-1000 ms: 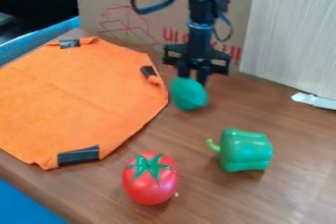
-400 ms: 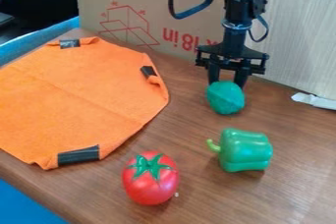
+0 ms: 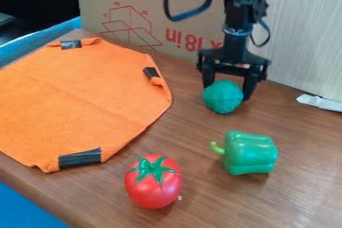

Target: Moved the green figure from left to right

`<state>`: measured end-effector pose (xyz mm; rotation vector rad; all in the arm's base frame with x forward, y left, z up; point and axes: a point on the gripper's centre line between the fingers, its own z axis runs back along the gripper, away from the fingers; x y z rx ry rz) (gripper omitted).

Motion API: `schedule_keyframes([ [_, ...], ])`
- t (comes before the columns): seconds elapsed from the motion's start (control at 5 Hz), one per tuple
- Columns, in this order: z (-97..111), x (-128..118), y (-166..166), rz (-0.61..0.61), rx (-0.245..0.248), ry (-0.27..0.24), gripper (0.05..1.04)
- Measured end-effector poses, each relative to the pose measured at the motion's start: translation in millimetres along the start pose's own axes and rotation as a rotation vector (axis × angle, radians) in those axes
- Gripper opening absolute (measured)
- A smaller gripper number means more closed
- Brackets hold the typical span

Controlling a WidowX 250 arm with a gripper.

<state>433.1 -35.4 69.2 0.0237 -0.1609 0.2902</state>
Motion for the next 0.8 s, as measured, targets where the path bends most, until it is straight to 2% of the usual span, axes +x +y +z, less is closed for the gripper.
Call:
schedule_keyframes([
  [0.2, 47.6, 4.9, 16.2, -0.024, -0.074, -0.137, 0.999],
  [0.4, 99.6, -3.6, 45.5, -0.025, -0.132, -0.264, 0.999],
  [0.6, 142.3, -26.6, 92.4, -0.026, -0.149, -0.337, 0.999],
  [0.8, 169.3, -50.5, 154.8, -0.051, -0.163, -0.326, 0.999],
])
